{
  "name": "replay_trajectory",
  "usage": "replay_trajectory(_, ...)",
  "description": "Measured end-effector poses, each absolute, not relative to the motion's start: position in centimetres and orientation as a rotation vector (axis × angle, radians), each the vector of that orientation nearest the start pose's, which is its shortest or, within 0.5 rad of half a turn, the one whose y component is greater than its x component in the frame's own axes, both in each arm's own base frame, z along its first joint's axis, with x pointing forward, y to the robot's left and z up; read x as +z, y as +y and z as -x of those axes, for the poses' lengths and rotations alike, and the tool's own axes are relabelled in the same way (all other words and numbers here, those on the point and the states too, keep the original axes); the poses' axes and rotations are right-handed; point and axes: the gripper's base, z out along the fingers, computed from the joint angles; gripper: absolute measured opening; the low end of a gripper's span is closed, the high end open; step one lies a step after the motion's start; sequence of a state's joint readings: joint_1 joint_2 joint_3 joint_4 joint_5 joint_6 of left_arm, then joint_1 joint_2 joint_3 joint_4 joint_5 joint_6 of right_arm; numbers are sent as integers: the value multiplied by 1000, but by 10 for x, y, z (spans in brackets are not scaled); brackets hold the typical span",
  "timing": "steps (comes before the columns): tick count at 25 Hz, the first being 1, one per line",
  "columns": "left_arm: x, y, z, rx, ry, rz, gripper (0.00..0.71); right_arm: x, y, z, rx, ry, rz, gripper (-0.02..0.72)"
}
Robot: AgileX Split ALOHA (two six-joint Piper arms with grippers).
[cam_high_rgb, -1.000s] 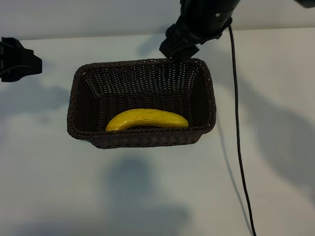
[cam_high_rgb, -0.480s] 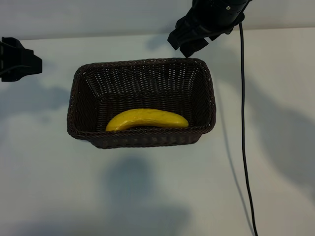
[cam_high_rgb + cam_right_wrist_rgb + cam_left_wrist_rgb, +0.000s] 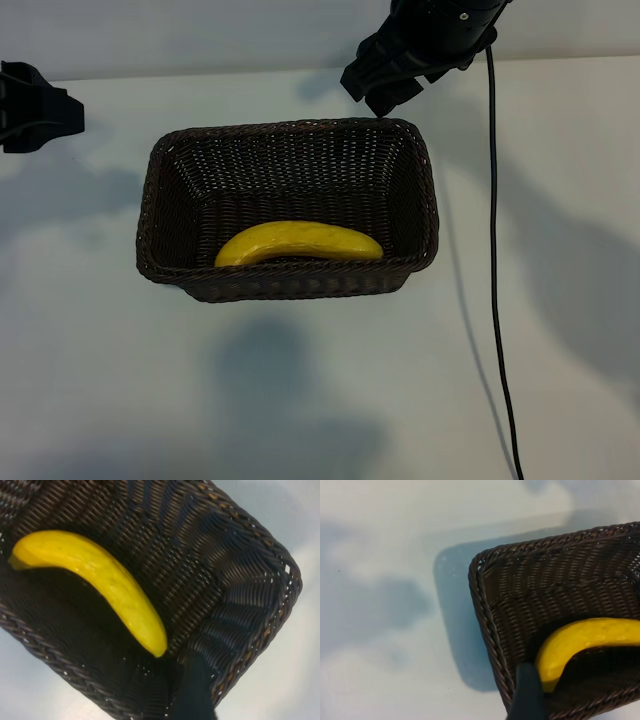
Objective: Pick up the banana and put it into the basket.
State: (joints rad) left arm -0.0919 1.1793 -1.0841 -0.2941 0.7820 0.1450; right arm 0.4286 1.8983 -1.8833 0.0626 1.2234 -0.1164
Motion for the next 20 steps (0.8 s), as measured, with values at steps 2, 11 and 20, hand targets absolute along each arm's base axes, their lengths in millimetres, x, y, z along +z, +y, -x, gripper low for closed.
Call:
replay_trajectory(2,357,-41,-240,-320,2337,-131,562,335,176,-373,176,2634,724,577)
replay_trajectory(11,357,-42,-240,-350,2334,-119,562,335,176,-373,176,2634,724,566)
replay_trajectory(20,357,-44,-240,-373,2333,-109,562,335,176,-373,176,2634,724,566)
